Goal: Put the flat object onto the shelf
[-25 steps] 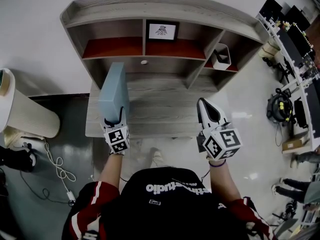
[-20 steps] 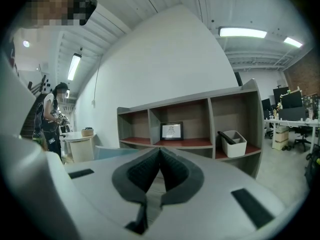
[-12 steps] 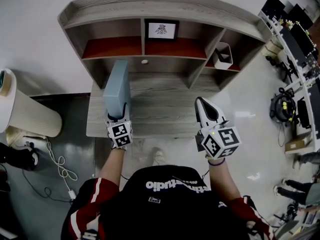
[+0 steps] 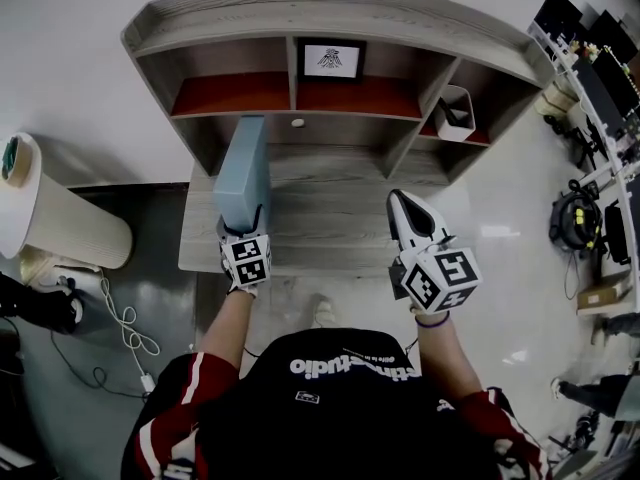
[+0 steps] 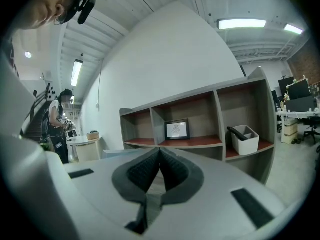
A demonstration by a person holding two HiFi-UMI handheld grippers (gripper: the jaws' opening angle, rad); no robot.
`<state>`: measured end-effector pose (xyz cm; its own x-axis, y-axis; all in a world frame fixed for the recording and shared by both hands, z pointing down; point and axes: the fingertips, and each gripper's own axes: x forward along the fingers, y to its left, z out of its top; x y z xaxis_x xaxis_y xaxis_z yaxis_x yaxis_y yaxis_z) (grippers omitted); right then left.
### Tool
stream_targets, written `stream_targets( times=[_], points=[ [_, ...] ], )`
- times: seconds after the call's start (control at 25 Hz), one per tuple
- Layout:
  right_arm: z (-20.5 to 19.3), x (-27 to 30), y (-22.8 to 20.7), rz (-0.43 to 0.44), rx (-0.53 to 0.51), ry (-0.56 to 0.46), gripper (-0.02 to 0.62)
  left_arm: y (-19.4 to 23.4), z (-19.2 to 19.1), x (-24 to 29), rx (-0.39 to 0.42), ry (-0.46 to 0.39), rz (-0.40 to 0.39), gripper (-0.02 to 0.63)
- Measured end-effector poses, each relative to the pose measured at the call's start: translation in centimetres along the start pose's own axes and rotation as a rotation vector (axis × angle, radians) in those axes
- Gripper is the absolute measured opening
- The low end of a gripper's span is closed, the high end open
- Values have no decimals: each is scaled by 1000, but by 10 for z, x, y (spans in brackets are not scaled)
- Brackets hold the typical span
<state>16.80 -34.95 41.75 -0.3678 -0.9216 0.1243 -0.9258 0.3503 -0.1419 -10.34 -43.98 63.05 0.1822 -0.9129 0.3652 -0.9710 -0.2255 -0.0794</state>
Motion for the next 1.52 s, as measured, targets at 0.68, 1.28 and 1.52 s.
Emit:
stream_targets(
  times=[0.68,1.28,1.52],
  points=[
    [0,4,-14,4,14,0,-2,-10,-18,26,-10,103,1,279],
    [-8,24,-27,6,17,28,-2,-15,-20,69,-19,113,16,279],
    [-10,33,-33,5,19,39,-2,-15,-19,89,-19,114,19,281]
  ],
)
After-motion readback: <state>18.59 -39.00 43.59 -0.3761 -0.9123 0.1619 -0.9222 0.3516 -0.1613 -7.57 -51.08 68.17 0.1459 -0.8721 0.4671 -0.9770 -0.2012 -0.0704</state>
